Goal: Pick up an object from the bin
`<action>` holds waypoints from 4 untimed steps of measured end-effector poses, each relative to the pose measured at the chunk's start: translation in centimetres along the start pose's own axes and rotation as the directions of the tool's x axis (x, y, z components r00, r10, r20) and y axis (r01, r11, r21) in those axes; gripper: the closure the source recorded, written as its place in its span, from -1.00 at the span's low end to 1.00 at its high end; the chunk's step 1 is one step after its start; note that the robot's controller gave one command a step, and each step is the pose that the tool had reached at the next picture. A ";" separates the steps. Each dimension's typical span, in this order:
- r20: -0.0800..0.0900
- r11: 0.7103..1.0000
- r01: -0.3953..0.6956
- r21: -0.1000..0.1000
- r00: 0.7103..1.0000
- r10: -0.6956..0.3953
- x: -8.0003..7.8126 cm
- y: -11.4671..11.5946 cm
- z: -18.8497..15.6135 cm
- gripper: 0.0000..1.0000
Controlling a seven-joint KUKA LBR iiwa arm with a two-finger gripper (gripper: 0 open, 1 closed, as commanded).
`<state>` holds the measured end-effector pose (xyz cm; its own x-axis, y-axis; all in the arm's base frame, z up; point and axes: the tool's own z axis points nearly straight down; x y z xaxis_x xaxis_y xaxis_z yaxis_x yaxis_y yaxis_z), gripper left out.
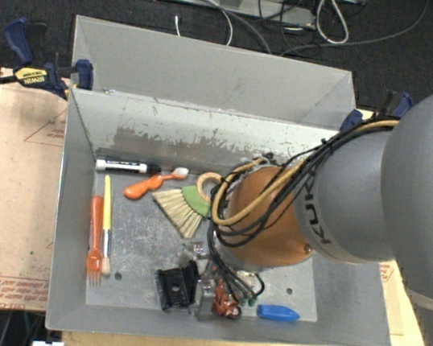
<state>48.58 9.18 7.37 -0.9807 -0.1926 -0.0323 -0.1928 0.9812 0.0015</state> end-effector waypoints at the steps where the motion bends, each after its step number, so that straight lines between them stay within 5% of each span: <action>1: 0.000 1.000 0.000 0.000 1.000 0.000 0.0 0.0 0.0 1.00; 3: -0.008 1.000 -0.001 -0.001 1.000 0.001 0.2 0.1 -1.9 1.00; 4: -0.010 1.000 -0.002 -0.001 1.000 0.002 0.1 0.1 -6.5 1.00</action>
Offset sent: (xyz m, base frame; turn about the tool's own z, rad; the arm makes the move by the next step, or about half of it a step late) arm -0.0001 0.0000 0.0035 0.0002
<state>48.30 9.24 13.91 -0.9814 -0.1909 -0.0226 -0.1910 0.9816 0.0030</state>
